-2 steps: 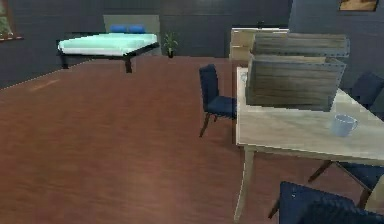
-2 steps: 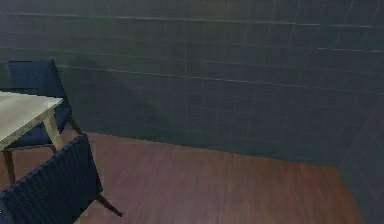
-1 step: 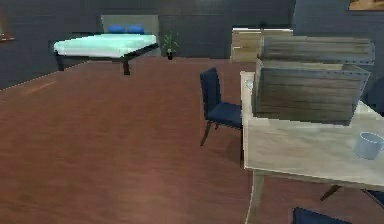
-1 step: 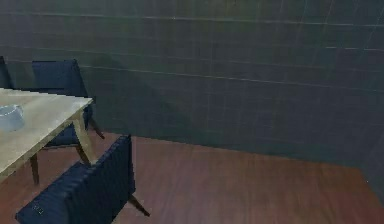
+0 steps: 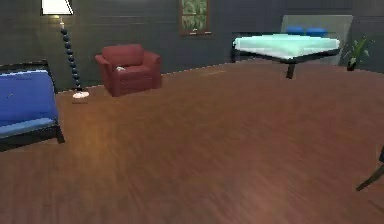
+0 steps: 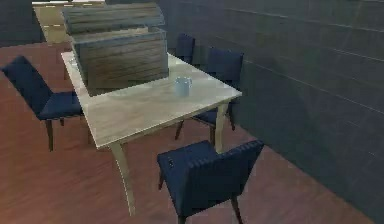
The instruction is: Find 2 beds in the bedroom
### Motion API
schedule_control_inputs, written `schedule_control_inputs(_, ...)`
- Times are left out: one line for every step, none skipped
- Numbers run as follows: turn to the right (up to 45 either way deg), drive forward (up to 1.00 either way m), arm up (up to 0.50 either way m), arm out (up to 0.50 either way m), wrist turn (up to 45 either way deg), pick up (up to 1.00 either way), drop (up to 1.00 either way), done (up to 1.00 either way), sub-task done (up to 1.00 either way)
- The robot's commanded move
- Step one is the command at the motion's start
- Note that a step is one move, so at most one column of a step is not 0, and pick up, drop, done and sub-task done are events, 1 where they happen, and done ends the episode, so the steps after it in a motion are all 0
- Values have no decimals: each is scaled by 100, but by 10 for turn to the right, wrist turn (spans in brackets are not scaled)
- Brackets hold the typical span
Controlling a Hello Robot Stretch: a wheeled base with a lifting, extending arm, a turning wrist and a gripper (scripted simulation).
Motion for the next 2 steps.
schedule_control_inputs(-210, 0, 0, 0, 0, 0, 0, 0, 0)
schedule_control_inputs(0, 15, 0, 0, 0, 0, 0, 0, 0)
